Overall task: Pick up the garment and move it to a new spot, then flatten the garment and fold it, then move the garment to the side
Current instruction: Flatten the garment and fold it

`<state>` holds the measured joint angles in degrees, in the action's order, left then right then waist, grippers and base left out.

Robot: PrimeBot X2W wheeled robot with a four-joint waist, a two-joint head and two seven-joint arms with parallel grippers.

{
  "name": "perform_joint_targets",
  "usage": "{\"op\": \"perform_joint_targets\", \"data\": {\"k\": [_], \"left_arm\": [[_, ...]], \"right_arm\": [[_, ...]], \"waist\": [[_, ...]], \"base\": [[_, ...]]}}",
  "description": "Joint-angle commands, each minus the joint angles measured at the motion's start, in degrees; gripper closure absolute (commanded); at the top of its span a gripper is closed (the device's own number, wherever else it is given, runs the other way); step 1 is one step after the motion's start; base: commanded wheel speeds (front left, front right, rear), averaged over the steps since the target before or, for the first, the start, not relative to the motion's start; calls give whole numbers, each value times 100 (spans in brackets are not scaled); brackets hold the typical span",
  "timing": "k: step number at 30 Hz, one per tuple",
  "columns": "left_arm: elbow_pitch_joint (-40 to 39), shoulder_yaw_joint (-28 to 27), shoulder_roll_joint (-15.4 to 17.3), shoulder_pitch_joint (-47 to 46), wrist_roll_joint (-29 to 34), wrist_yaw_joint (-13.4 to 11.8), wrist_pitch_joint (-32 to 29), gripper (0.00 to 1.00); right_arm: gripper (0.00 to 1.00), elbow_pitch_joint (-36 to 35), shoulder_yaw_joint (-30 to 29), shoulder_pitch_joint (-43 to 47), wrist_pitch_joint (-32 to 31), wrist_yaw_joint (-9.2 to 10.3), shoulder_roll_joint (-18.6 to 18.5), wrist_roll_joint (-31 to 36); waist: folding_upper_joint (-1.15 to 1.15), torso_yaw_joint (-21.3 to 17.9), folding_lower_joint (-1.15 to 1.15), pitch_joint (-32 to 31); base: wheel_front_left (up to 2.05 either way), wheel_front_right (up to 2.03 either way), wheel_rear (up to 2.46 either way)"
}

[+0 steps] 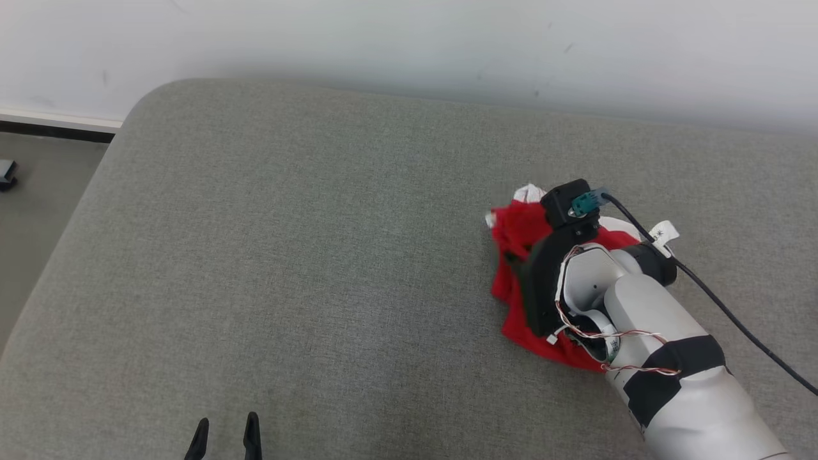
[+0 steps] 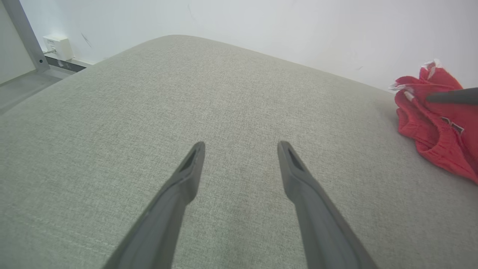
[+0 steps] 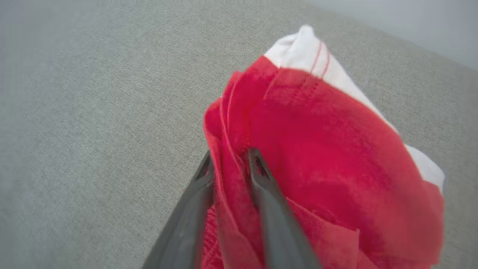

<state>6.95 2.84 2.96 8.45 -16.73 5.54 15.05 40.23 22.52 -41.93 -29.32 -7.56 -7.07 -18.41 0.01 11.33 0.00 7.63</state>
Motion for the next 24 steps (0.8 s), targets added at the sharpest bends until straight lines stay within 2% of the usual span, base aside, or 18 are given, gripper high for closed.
{"op": "perform_joint_targets", "data": {"k": [1,7,15,16,17,18,19,20,24], "left_arm": [[15,-15,-10,-12,-18,-6,15,0],[-9,-70,-10,49,14,-14,15,0],[-19,-44,-11,68,37,-6,15,0],[-13,-46,-11,68,35,-5,15,0],[-7,-46,-10,68,33,-5,15,0],[-1,-49,-11,67,33,-1,15,0],[6,-51,-10,64,36,6,15,0],[14,-56,-9,61,42,14,15,0],[21,-89,-10,47,59,38,15,0]], "right_arm": [[0,-54,39,-36,53,16,-36,-124],[0,-363,-58,-126,518,16,-346,-508],[0,-190,-619,256,1007,16,-729,-107],[7,-131,-679,337,1042,16,-764,-19],[29,-74,-719,420,1074,16,-779,62],[68,-23,-748,505,1103,16,-760,139],[96,33,-772,595,1142,16,-740,225],[100,87,-778,673,1182,16,-719,304],[100,253,-719,850,1364,16,-554,497]], "waist": [[-1,-11,0,-17],[-1,-160,0,-130],[-1,-318,0,-227],[-1,-325,0,-234],[-1,-331,0,-238],[-1,-335,0,-241],[-1,-336,0,-242],[-1,-337,0,-242],[-1,-340,0,-231]], "base": [[0,0,0],[0,0,0],[0,0,0],[0,0,0],[0,0,0],[0,0,0],[0,0,0],[0,0,0],[0,0,0]]}}
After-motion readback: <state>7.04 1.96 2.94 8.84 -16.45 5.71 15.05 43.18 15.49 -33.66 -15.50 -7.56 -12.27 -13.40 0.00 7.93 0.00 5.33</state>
